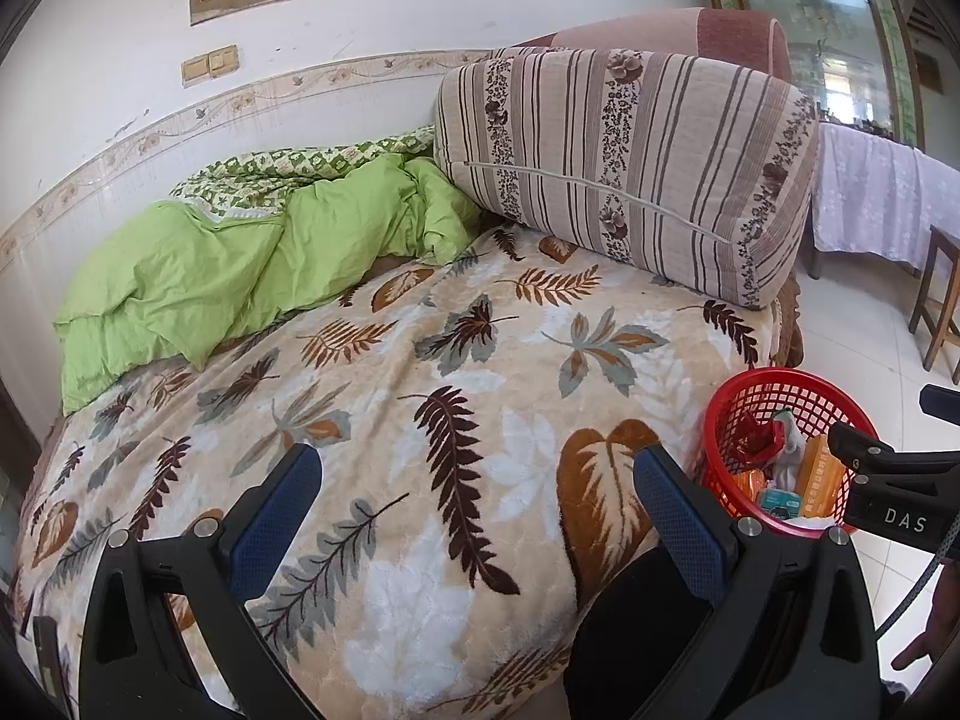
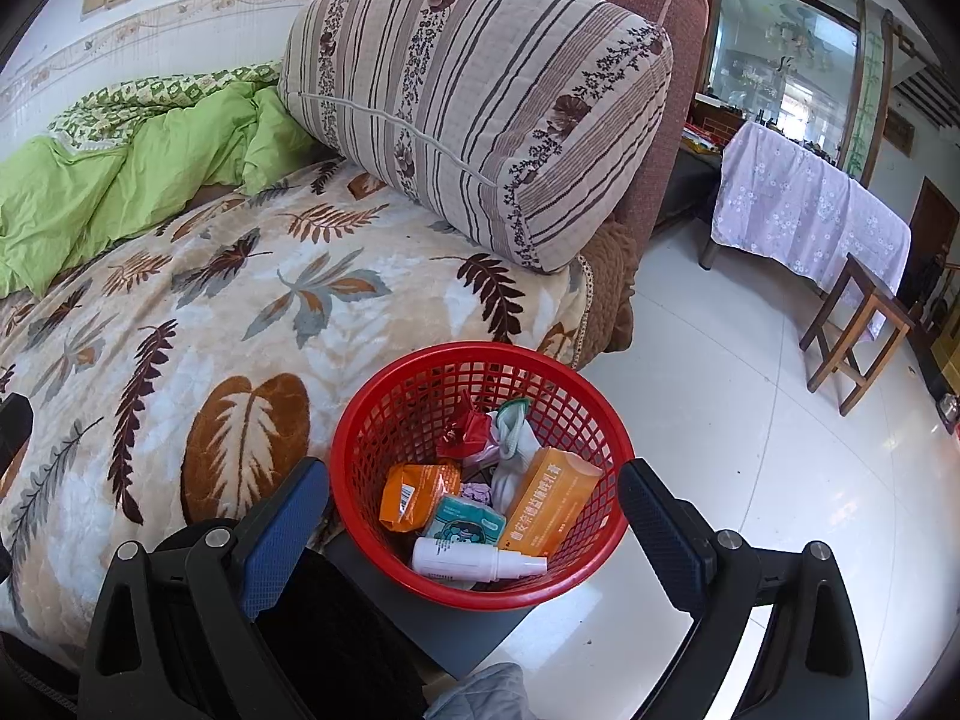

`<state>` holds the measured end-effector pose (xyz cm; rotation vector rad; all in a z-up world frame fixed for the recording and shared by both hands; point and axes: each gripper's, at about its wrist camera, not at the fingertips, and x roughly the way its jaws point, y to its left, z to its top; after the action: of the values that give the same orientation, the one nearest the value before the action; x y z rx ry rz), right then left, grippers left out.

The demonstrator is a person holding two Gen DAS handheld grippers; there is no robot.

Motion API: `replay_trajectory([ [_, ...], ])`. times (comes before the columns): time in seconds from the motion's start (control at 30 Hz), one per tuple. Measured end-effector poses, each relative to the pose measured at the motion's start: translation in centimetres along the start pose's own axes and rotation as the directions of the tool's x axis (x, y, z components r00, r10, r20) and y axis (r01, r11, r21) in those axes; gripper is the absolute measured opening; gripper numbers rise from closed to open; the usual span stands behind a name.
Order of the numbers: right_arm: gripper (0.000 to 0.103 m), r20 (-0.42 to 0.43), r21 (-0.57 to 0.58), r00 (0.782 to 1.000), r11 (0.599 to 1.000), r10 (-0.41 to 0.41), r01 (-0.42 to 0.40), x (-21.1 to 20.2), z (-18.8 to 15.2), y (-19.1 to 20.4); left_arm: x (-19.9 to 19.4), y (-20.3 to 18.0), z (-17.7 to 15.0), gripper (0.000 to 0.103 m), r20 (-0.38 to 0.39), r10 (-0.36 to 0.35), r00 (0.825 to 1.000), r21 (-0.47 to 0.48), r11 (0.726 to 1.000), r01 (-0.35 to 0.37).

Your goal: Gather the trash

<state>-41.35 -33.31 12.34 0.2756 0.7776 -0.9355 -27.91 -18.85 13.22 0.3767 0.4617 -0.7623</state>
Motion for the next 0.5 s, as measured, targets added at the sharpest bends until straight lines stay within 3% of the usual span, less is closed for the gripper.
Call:
replay_trajectory([
  [0.5, 0.098, -0.003, 0.003, 1.000, 1.000, -0.001, 0.001, -0.06, -0.08, 0.03, 0.00, -0.09, 0.02, 0.103, 0.000, 0.000, 1.000, 0.001, 1.000, 0.000],
])
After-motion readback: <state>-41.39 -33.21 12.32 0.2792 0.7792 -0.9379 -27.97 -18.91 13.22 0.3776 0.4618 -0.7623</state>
